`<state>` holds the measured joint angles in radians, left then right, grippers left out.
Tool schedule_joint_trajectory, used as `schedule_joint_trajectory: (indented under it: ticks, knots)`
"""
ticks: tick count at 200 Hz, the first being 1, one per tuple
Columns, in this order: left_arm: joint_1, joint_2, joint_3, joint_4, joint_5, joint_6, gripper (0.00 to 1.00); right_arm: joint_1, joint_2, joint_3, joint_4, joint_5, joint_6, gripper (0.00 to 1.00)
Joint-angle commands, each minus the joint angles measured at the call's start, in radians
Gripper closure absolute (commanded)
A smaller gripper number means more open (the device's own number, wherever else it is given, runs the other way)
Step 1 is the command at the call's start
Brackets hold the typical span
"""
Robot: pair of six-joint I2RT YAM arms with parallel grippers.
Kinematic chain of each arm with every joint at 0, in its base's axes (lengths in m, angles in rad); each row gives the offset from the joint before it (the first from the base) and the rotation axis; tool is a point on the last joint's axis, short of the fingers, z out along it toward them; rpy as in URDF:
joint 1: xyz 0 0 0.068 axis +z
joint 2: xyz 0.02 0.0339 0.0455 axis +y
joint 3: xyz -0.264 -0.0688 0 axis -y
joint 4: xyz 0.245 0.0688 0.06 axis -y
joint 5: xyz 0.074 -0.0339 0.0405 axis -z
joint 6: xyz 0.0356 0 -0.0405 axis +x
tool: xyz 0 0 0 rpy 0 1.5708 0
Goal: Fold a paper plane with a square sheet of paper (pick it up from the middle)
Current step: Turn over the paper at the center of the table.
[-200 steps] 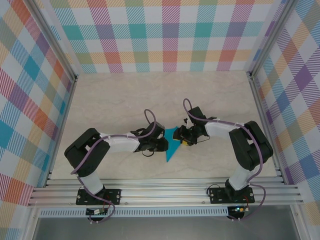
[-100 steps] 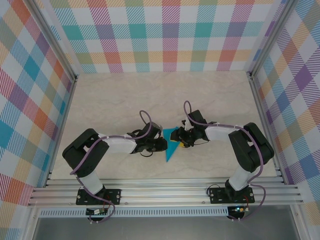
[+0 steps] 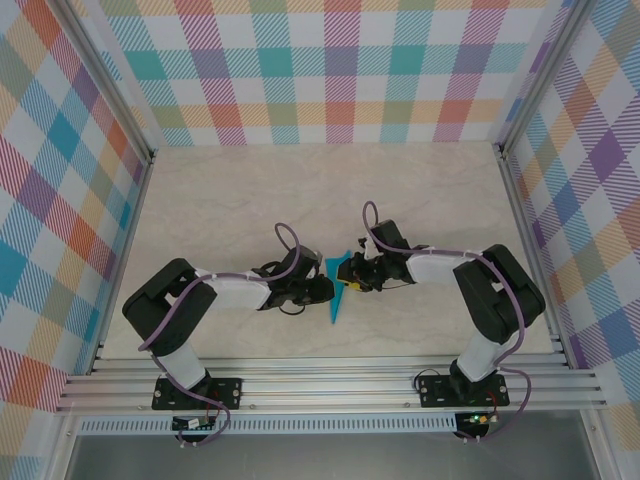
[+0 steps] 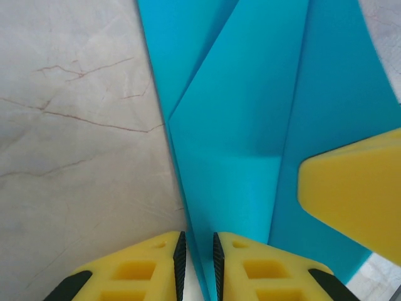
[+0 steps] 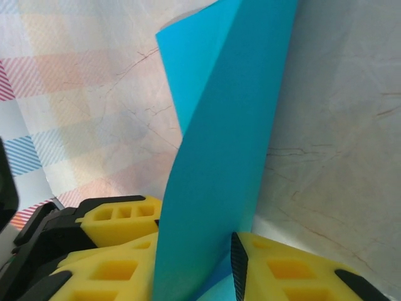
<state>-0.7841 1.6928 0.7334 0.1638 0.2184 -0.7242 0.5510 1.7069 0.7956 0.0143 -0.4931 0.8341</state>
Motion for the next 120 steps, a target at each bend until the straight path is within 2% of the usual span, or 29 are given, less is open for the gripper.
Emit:
schedule_joint_trajectory:
  ticks: [1, 39, 120]
  knots:
    - [-0.002, -0.016, -0.028, -0.030, 0.046, -0.022, 0.78, 0.007, 0.016, -0.012, 0.004, 0.030, -0.002, 0.64]
    - [-0.001, -0.021, -0.025, -0.043, 0.039, -0.018, 0.78, 0.008, -0.004, -0.014, -0.038, 0.061, -0.017, 0.62]
    - [-0.001, -0.022, -0.029, -0.027, 0.048, -0.030, 0.79, 0.027, 0.042, 0.018, -0.018, 0.045, -0.011, 0.71]
